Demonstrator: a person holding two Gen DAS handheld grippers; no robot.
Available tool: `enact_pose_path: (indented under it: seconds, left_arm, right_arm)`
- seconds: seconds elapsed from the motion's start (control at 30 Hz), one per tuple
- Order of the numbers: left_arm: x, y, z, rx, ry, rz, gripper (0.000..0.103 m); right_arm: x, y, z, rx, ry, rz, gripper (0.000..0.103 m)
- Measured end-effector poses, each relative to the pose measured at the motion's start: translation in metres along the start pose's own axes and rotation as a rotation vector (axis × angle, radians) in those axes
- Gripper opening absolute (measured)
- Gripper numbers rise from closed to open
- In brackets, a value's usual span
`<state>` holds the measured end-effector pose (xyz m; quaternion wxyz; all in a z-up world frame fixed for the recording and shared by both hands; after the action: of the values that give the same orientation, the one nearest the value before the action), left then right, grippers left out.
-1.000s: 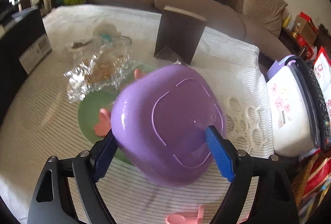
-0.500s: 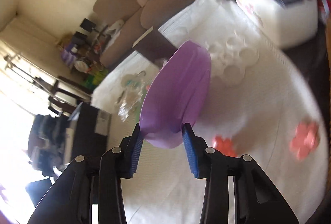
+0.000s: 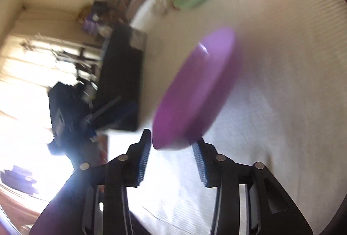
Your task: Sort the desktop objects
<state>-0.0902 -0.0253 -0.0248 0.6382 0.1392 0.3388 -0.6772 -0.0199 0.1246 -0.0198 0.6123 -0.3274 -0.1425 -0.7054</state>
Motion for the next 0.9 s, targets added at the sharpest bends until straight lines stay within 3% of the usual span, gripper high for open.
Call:
enact_pose_path:
  seconds: [0.03,0.1,0.23,0.4,0.47,0.53,0.57,0.63,0.67,0.8,0.9]
  left_arm:
    - [0.004,0.005,-0.005,0.021,-0.014,-0.006,0.103]
    - [0.003,0.011,-0.015,0.048,-0.044,-0.041,0.102]
    - [-0.016,0.022,-0.029,0.07,-0.07,-0.132,0.101]
    - [-0.019,0.031,-0.043,0.077,-0.188,-0.211,0.086]
    - [-0.021,0.033,-0.044,0.073,-0.227,-0.247,0.08]
    - [-0.024,0.035,-0.047,0.074,-0.259,-0.274,0.079]
    - [-0.025,0.036,-0.048,0.072,-0.265,-0.28,0.078]
    - [-0.028,0.037,-0.047,0.071,-0.217,-0.268,0.063]
    - [-0.031,0.038,-0.047,0.08,-0.185,-0.254,0.042]
    - [-0.03,0.036,-0.044,0.09,-0.164,-0.238,0.035]
    - [-0.029,0.031,-0.034,0.084,-0.081,-0.171,0.035]
  right_arm:
    - [-0.002,0.005,0.001,0.01,0.058,0.03,0.063]
    - [-0.003,0.012,0.011,0.012,0.139,0.079,0.065]
    - [-0.013,0.014,0.038,-0.048,0.202,0.073,0.069]
    - [-0.05,-0.008,0.043,-0.096,0.257,0.014,0.07]
    - [-0.052,-0.016,0.032,-0.088,0.281,0.047,0.066]
    - [-0.052,-0.018,0.016,-0.065,0.291,0.081,0.045]
    - [-0.051,-0.019,0.012,-0.072,0.296,0.096,0.044]
    - [-0.046,-0.02,0.006,-0.062,0.277,0.106,0.028]
    - [-0.044,-0.019,0.003,-0.059,0.258,0.106,0.024]
    - [-0.037,-0.022,0.0,-0.078,0.292,0.145,0.022]
    - [-0.027,-0.029,0.009,-0.107,0.267,0.147,0.022]
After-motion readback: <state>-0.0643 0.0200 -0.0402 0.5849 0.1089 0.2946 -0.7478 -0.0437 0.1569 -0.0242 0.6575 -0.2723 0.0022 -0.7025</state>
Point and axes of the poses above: each gripper's, at about its wrist camera, not at the fingertips, and z roughly against the way its jaws point, x to its left, y to its underside, the point moved 8 cm from there along -z, roughly the way its jaws point, and after that the axes turned 8 degrees about y, right-handed, at the moved point
